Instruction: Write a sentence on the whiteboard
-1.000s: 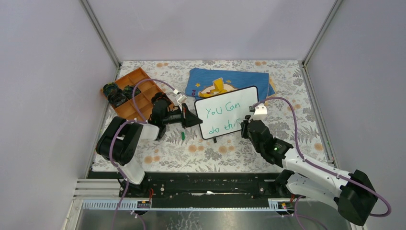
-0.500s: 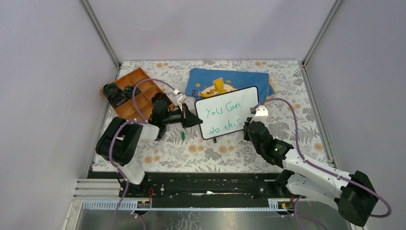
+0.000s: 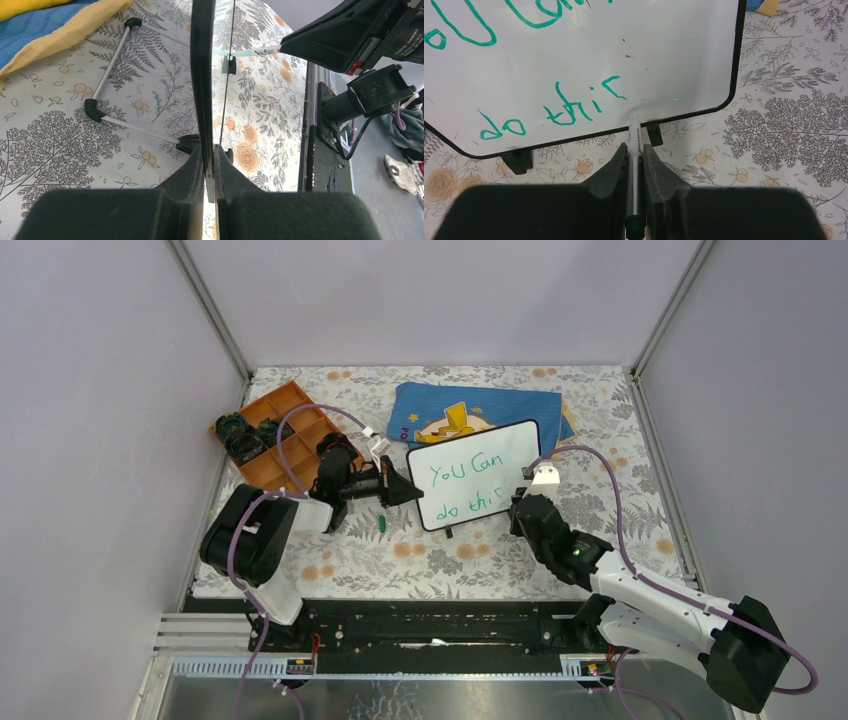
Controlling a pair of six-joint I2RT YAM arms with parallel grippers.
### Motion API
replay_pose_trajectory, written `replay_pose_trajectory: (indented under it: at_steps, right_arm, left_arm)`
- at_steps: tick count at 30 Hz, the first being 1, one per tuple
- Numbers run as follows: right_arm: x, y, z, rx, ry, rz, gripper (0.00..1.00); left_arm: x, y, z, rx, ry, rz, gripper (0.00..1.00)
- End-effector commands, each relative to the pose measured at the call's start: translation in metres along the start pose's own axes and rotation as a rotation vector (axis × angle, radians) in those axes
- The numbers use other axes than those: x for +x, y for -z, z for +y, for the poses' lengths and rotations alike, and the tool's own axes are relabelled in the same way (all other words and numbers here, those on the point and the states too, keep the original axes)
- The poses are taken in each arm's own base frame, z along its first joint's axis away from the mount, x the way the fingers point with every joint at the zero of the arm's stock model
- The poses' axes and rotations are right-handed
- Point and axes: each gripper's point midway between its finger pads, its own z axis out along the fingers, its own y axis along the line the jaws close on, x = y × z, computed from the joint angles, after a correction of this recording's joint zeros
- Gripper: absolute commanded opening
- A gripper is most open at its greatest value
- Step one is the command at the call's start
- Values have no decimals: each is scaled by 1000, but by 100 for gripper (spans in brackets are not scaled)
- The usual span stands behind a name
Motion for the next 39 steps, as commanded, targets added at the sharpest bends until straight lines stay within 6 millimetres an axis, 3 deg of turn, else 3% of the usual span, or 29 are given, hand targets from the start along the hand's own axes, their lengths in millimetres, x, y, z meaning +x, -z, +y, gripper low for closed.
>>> replay_pose_trajectory:
  at_steps: [1, 15, 39]
  right_arm:
    - [-12, 0, 6, -24, -38, -33, 0]
    - [-35, 8, 11, -65, -76, -114, 0]
    - [-25, 2, 16, -77, -70, -82, 0]
  left_arm:
    - [40, 1, 1, -23, 72, 108, 0]
    - [41, 0, 2, -23, 72, 110, 0]
    - [41, 0, 3, -26, 70, 111, 0]
